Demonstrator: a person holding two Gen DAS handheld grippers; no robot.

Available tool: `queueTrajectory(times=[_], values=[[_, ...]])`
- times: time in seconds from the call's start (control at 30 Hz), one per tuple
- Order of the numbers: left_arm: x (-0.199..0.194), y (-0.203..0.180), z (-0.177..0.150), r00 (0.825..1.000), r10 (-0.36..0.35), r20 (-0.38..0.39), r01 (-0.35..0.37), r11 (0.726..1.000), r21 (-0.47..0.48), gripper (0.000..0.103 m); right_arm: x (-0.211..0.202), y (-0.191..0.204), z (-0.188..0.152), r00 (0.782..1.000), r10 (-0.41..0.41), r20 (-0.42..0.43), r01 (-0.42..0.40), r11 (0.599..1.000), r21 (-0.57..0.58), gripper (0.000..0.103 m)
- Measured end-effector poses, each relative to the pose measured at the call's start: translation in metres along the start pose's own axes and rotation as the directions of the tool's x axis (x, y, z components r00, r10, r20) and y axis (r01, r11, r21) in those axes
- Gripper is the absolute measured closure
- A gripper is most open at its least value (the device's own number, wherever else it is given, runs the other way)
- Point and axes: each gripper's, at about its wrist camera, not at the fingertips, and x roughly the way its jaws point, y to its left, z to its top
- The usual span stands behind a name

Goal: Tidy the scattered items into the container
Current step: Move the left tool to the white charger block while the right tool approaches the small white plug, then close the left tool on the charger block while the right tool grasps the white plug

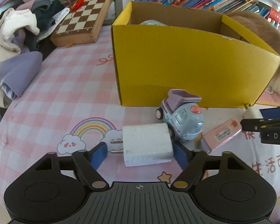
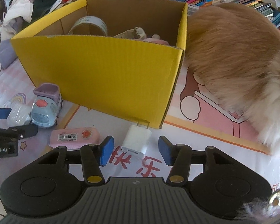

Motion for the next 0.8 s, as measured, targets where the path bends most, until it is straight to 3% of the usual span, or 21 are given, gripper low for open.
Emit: queueTrajectory(times=[0.17,0.33,0.8], values=[[0.000,0.001,0.000,1.000,-0.007,0.008,0.007,1.000,0.014,0.035,0.003,-0.001,0.000,1.000,0.004,-0.002,-0.004,1.000,0.009,0.060],[-0.002,0.003,-0.001,1.000,-0.019,0.002,0.019,1.000,0.016,0.035,0.000,0.001,-0.001,1.000,0.011,0.006,-0.011,1.000,0.007,0.078],[-0.031,0.010,-0.008,0.996,-0.055,0.067,0.054,0.998,0.014,0.035,-0.022,0.012,-0.008,0.999,0.007,0.032,-0.007,1.000,0.001,0.078]])
